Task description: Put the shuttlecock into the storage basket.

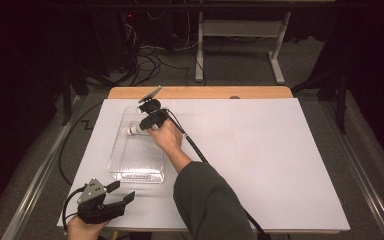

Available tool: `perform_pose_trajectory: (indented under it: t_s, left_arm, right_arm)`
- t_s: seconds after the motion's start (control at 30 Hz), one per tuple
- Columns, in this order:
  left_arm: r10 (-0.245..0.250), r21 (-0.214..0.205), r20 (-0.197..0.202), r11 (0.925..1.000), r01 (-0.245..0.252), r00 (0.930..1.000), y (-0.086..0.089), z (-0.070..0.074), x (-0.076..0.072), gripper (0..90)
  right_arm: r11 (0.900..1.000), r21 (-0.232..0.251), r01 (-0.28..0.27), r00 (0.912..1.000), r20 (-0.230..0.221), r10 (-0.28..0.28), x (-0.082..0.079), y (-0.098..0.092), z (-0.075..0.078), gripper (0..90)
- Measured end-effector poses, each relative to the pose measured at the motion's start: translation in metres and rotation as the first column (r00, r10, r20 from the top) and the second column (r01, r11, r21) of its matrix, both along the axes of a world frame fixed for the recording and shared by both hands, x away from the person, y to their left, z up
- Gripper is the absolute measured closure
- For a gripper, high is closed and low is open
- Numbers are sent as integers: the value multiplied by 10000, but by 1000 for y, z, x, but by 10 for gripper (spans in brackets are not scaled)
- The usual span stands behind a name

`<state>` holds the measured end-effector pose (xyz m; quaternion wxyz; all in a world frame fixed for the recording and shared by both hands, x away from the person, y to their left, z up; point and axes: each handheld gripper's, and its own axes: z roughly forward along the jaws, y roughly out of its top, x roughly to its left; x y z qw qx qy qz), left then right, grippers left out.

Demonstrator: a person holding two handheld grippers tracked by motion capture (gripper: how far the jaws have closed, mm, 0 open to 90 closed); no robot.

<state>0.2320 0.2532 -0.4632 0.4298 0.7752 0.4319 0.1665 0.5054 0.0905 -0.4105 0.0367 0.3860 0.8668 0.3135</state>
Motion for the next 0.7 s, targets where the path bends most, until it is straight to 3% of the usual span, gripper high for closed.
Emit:
perform_pose_trajectory:
  t_s: [0.7]
  left_arm:
    - [1,-10,2,10000,-1,10000,-1,0,0,339]
  right_arm:
    - [9986,-502,-185,9996,-205,175,-2,-4,3,685]
